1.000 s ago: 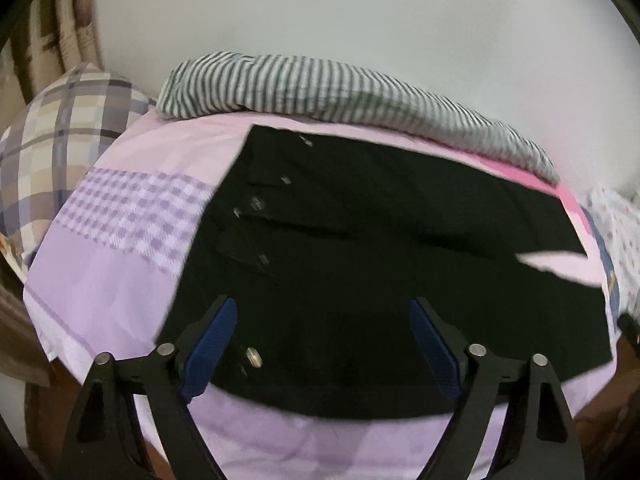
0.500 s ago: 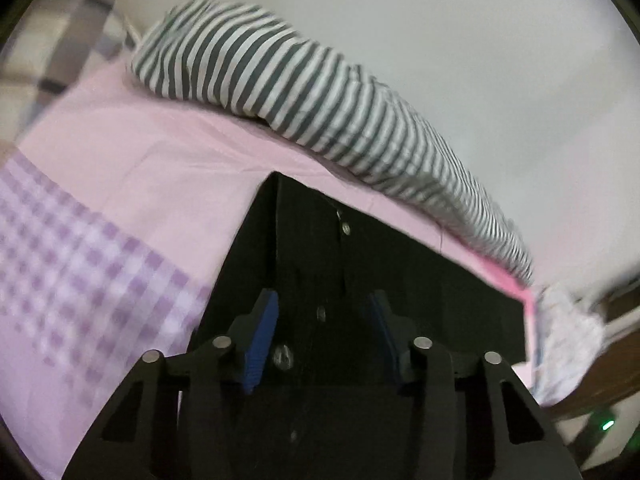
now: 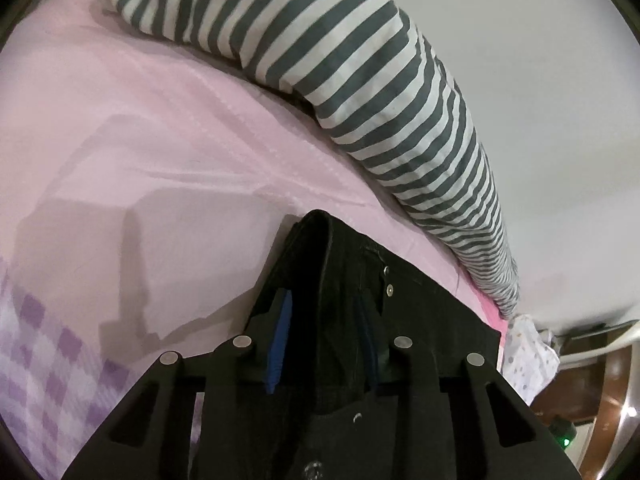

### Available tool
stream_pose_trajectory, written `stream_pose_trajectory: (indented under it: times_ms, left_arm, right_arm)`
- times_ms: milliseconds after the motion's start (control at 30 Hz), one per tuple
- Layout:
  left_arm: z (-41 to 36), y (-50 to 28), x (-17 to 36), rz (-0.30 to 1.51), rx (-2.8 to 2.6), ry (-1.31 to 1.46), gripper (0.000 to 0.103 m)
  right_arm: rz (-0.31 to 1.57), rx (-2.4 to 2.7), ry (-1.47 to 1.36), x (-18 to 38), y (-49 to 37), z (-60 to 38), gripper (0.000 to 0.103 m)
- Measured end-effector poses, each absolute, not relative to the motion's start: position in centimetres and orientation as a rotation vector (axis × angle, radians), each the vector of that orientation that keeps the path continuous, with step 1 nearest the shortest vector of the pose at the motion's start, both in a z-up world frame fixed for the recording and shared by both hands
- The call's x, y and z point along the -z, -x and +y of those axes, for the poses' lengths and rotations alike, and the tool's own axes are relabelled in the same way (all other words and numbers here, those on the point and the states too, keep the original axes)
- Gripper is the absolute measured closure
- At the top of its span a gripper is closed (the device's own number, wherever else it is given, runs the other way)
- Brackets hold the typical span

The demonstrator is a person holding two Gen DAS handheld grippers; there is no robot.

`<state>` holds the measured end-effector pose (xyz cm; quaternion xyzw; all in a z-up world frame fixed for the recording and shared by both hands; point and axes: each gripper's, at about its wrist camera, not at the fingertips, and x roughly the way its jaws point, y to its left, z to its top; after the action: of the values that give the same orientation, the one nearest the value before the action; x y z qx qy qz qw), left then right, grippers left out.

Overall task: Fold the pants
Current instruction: 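Grasp the trousers waistband with the left gripper while the right gripper grasps the waistband beside it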

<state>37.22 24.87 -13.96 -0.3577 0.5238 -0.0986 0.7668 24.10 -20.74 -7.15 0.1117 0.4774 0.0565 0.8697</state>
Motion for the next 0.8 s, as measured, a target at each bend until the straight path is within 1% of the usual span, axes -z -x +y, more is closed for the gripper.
stream_pose_trajectory:
  times_ms: [100, 367, 400, 433, 467, 567, 667, 800]
  left_arm:
    - [24.6, -38.3, 14.5, 1.145, 0.237, 0.779, 0.073]
    - [23.7, -40.7, 14.8, 1.125, 0.262, 0.804, 0.073]
    - [23.8, -40.7, 14.7, 1.110, 0.266, 0.815, 0.074]
    - [23.8, -40.6, 14.6, 1.092, 0.268, 0.822, 0.089]
    - [23.9, -40.4, 14.5, 1.076, 0.261, 0.821, 0.096]
    - [23.6, -39.7, 14.0, 1.033, 0.244, 0.823, 0.097]
    - [23.0, -38.6, 12.3, 0.971, 0.247, 0.790, 0.097]
    - [21.7, -36.6, 8.9, 0.863, 0.299, 0.740, 0.097]
  right_arm:
    - [1.005, -0.126, -0.221, 7.7, -25.5, -20.2, 0.000]
    - [1.010, -0.170, -0.185, 8.8, -29.3, -20.1, 0.000]
    - [1.013, -0.190, -0.185, 8.9, -29.8, -20.2, 0.000]
    - [1.015, -0.208, -0.184, 9.1, -30.3, -20.4, 0.000]
    - [1.020, -0.233, -0.174, 9.3, -31.1, -20.8, 0.000]
    - [1.038, -0.285, -0.127, 9.7, -33.2, -21.6, 0.000]
    - [1.056, -0.343, -0.064, 9.7, -35.1, -22.6, 0.000]
    - [1.101, -0.502, 0.100, 9.6, -38.1, -23.0, 0.000]
